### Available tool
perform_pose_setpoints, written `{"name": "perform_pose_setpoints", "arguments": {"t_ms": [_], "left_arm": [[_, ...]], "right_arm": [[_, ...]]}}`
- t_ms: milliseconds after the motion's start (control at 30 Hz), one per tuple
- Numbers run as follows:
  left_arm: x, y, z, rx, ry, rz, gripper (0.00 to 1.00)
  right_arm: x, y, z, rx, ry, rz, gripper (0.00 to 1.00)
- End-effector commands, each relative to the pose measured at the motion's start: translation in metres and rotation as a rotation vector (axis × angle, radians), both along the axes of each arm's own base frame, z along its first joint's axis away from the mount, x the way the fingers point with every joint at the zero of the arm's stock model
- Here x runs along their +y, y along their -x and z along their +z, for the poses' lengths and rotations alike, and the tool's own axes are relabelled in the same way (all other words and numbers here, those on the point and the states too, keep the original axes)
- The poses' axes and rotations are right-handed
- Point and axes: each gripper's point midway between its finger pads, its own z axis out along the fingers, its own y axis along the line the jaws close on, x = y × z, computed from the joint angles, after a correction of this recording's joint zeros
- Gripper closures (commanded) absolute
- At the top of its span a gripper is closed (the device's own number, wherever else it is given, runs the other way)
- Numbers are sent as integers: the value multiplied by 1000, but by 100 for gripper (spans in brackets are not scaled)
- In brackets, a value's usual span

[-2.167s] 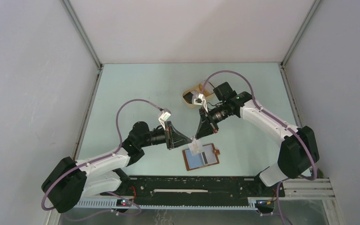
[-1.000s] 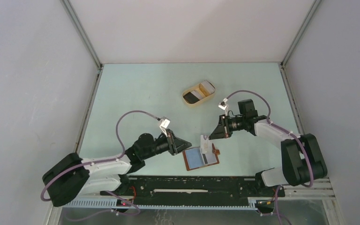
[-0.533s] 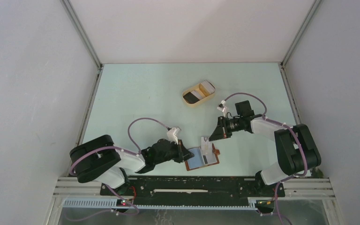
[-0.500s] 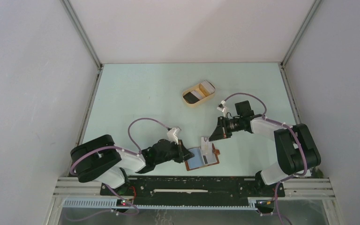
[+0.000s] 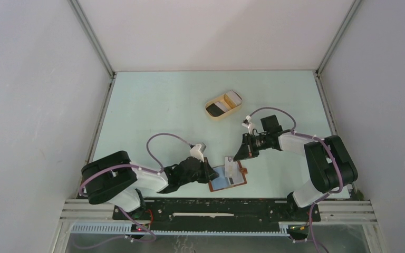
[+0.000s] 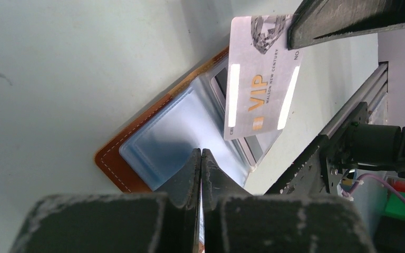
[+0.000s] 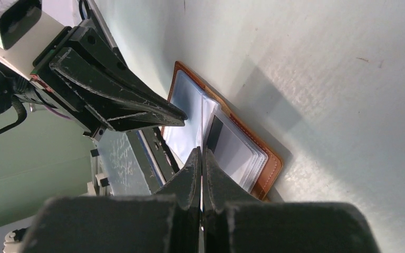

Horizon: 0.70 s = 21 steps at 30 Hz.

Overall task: Put the credit cards into the card holder
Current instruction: Insert the credit card into the card holder.

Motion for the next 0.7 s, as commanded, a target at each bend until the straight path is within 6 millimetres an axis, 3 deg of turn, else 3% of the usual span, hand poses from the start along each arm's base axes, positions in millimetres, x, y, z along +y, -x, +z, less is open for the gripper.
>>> {"name": "perform_pose_setpoints", "arguments": {"t_ms": [0, 667], "left_arm": [[-1, -3, -7, 18, -47, 31, 98], [3, -7, 2, -18, -61, 34, 95]], "right_arm": [[4, 1, -4, -2, 6, 6, 100], [9, 17, -25, 52, 68, 14, 100]]}}
